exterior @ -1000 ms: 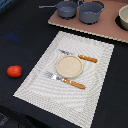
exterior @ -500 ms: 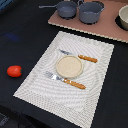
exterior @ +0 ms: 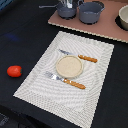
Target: Place the pan onto the stove and place the fish and sausage into the pan.
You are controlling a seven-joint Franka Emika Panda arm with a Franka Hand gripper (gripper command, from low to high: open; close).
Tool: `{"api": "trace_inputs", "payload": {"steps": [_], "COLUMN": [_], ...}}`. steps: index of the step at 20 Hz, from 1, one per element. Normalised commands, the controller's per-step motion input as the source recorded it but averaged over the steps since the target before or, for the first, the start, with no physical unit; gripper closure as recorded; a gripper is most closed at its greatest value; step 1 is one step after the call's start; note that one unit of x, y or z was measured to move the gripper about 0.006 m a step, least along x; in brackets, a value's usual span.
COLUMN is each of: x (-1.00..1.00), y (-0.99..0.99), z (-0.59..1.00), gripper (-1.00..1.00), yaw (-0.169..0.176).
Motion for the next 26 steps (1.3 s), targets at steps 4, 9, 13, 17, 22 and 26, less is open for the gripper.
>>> {"api": "trace_inputs", "payload": {"steps": [4,9,13,17,22,26], "x": [0.00,0.00,0.00,0.00,0.00,0.12], "y": [0.44,0.23,-0.05,-0.45,-0.65,-0.83], "z": [-0.04,0.03,0.52,0.90,0.89,0.33], "gripper": [-1.00,-1.00,-1.00,-1.00,-1.00,-1.00], "yaw": [0.008,0.002,-0.002,0.000,0.003,0.076]}}
